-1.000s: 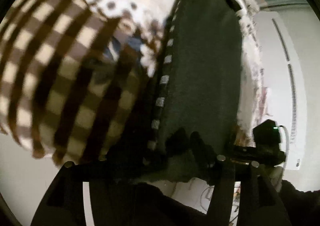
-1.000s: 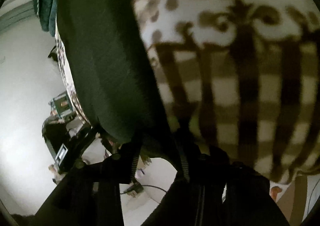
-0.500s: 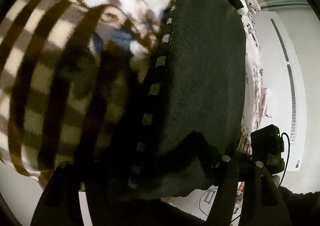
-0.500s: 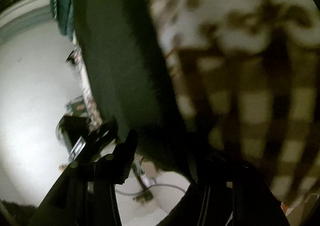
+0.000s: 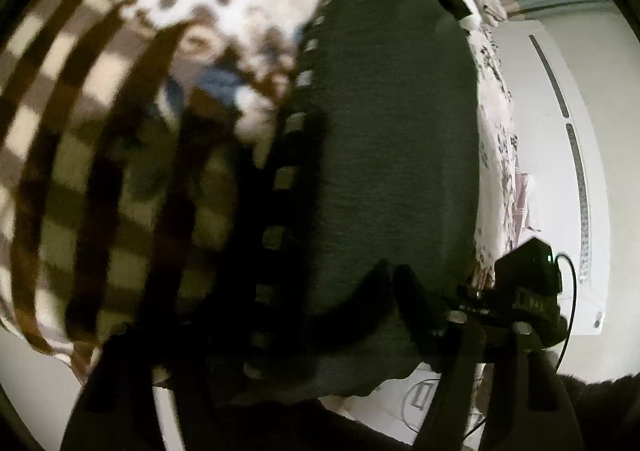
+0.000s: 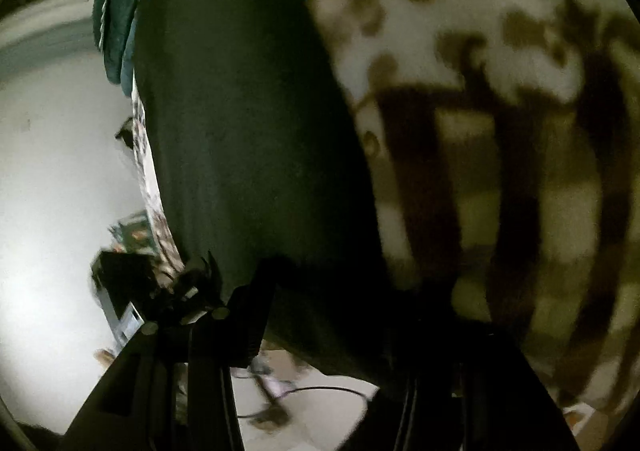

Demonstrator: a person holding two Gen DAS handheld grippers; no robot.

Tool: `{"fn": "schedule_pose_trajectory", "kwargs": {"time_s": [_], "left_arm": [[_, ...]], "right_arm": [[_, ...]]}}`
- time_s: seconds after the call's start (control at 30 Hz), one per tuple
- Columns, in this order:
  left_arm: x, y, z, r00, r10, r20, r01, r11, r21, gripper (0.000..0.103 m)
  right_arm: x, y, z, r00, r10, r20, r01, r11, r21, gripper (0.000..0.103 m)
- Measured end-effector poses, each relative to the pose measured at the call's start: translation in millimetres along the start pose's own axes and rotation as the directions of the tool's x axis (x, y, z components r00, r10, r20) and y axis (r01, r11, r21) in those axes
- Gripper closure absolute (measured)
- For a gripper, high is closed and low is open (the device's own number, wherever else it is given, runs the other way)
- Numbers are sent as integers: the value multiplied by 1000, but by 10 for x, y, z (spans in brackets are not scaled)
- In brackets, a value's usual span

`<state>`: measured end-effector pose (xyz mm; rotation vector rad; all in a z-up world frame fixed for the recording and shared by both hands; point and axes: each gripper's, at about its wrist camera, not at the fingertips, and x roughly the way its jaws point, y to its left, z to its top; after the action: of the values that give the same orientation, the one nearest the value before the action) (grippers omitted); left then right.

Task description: Fold small clothes

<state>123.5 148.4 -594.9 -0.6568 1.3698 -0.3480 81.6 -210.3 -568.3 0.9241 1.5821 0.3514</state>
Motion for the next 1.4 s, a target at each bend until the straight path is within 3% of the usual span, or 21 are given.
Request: {"fn": "schedule_pose_trajectory", "kwargs": {"time_s": [0.03, 0.1, 0.13, 0.33, 0.63, 0.77, 0.93, 1.13, 1.3, 1.4], "left_arm": [[-13, -31, -12, 1000, 31, -4, -31, 999, 16, 92], [-86, -50, -43, 999, 30, 16, -30, 1000, 1, 93], [-127, -52, -67, 999, 29, 24, -28, 999, -19, 94], [-351, -197, -188, 999, 4, 36, -3, 1000, -17, 95], [-551, -304, -422, 1000, -10, -12, 9, 999, -36, 95], [-626, -459, -312, 997, -73, -22, 71, 994, -88, 95], [-749, -677, 93, 982, -190, -3, 188, 973, -135, 95], [-801, -829, 852, 941, -318, 112, 335, 922, -196, 94], [-594, -836, 1657, 914, -362, 183, 397, 891, -219, 94], [-280, -732, 2190, 900, -394, 187, 433, 853, -291, 93]], "right_arm": [[7, 28, 9, 1000, -9, -2, 9, 1000, -7, 56], [43, 133, -25, 999, -32, -12, 31, 998, -48, 84], [45, 178, -56, 999, -33, -14, 32, 998, -56, 91], [-52, 332, -212, 998, -55, -21, 53, 996, -78, 93], [-240, 409, -525, 995, -48, -89, 42, 997, -69, 93], [-353, 347, -402, 995, -3, -103, 1, 1000, -17, 93], [-574, 627, -63, 985, 134, -110, -136, 991, -13, 92], [-783, 1013, 555, 968, 238, -86, -238, 971, 7, 92], [-878, 1148, 1357, 946, 323, 12, -322, 943, 85, 91], [-829, 1196, 1895, 936, 348, 51, -352, 922, 159, 88]]}}
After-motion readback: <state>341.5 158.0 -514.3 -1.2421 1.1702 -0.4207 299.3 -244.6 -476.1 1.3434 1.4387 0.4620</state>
